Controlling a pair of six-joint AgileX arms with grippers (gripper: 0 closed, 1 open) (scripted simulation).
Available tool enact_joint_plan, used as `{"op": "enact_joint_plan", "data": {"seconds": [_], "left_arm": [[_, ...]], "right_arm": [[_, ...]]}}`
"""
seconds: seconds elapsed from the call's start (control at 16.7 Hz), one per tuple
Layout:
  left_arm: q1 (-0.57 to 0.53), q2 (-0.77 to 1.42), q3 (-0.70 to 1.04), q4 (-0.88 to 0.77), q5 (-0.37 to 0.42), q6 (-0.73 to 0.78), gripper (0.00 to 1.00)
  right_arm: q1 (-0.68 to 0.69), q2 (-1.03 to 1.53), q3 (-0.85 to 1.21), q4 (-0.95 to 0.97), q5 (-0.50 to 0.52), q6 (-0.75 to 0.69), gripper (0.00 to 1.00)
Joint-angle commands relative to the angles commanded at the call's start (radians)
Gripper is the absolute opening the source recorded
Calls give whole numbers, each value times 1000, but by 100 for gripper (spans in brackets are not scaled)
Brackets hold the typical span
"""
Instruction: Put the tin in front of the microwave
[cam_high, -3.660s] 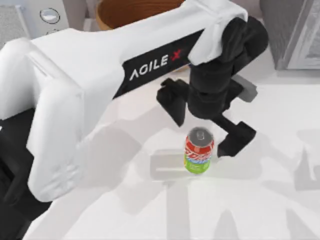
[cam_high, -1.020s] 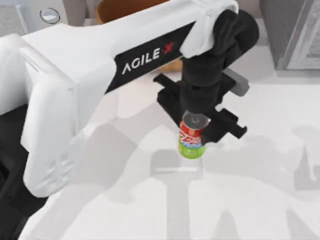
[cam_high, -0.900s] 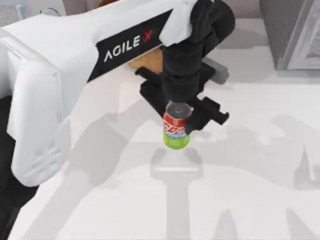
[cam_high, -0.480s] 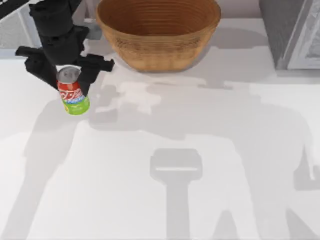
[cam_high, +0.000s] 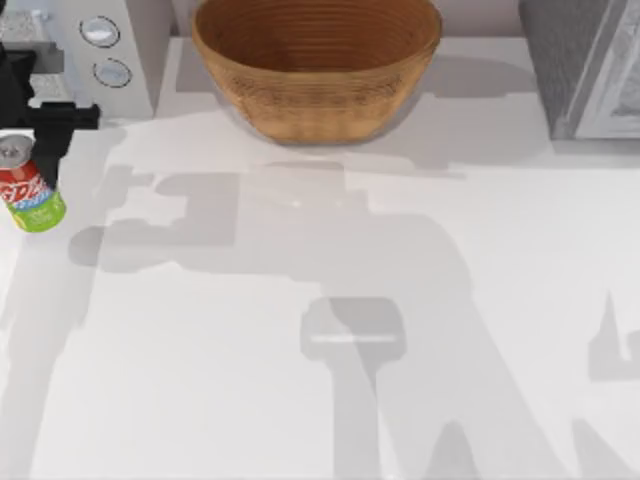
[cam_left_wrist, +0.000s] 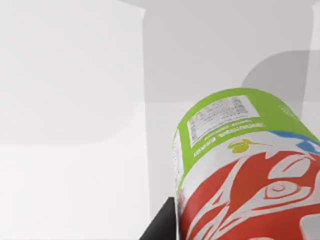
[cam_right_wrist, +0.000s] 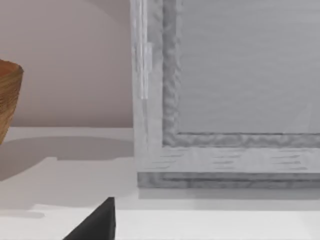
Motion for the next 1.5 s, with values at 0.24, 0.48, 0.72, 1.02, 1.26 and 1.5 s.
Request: {"op": "enact_joint_plan", "data": {"seconds": [0.24, 0.48, 0.72, 1.02, 1.26, 1.5], "left_arm": [[-2, 4, -5, 6, -2, 2, 0], [0, 2, -25, 27, 0, 0, 0], [0, 3, -28, 30, 0, 0, 0], [0, 3, -28, 30, 0, 0, 38], [0, 3, -28, 30, 0, 0, 68], [0, 3, -28, 30, 0, 0, 98]], "right_arm": [[0, 0, 0, 0, 0, 0, 100], [0, 0, 0, 0, 0, 0, 100], [0, 0, 0, 0, 0, 0, 100], [0, 0, 0, 0, 0, 0, 100], [0, 0, 0, 0, 0, 0, 100], [0, 0, 0, 0, 0, 0, 100]]}}
